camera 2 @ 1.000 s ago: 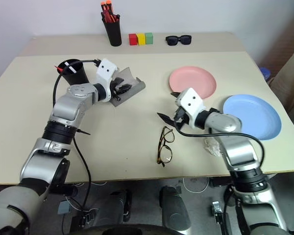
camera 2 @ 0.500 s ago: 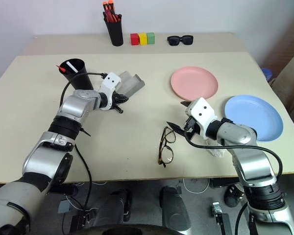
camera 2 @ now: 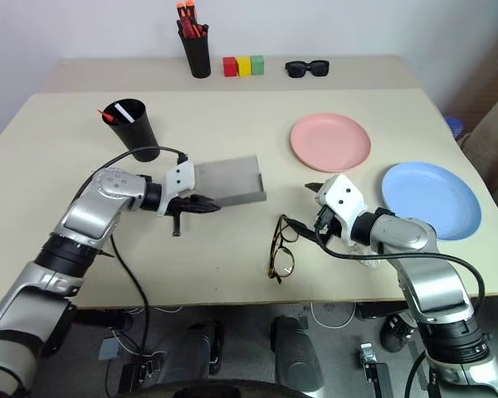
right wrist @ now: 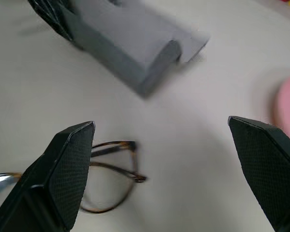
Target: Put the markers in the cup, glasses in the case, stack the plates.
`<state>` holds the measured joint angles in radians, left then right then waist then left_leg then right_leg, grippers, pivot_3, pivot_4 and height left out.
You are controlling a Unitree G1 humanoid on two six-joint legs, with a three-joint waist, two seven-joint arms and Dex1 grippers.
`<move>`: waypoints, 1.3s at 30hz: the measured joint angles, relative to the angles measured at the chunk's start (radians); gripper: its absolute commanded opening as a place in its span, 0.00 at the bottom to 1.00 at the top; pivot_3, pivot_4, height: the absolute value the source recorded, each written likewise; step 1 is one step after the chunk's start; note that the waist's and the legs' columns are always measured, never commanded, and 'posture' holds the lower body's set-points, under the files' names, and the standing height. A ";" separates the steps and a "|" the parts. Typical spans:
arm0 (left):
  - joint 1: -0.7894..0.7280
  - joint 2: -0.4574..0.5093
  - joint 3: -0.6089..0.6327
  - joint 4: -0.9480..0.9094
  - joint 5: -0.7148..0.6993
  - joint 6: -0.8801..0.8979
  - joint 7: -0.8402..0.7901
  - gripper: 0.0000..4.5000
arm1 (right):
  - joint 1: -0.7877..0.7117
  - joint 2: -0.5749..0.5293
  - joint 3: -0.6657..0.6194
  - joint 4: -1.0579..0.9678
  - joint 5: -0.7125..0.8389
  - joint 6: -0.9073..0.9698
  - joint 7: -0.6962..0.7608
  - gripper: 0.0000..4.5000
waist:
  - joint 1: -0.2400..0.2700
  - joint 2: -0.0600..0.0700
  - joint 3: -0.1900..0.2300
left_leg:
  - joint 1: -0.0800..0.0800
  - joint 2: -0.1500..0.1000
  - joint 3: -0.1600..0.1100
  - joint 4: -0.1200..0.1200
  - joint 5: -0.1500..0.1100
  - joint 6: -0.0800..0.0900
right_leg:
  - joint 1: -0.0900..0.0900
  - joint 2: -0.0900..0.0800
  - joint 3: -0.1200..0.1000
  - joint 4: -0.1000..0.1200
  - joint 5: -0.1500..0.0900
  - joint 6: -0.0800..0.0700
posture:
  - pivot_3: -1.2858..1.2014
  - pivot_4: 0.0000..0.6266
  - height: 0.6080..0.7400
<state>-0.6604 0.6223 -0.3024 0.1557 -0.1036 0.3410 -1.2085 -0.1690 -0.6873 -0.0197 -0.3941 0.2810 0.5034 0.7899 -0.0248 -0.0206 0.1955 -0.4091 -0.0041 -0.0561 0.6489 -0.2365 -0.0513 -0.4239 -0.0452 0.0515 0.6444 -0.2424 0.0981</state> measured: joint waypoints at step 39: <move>0.439 0.140 0.279 -0.453 -0.278 0.242 0.102 0.71 | -0.096 -0.260 0.244 0.303 -0.592 -1.143 0.043 1.00 | 0.005 0.000 0.000 | 0.002 0.001 0.002 0.000 -0.001 0.001 | 0.001 0.000 0.000 0.002 -0.002 -0.001 | 0.52 0.24 1.00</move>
<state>-0.2213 0.7623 -0.0231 -0.2973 -0.3811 0.5832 -1.1060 -0.2651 -0.9474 0.2247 -0.0908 -0.3115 -0.6394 0.8324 -0.0198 -0.0203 0.1955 -0.4069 -0.0029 -0.0544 0.6484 -0.2373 -0.0500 -0.4231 -0.0453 0.0518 0.6462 -0.2444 0.0972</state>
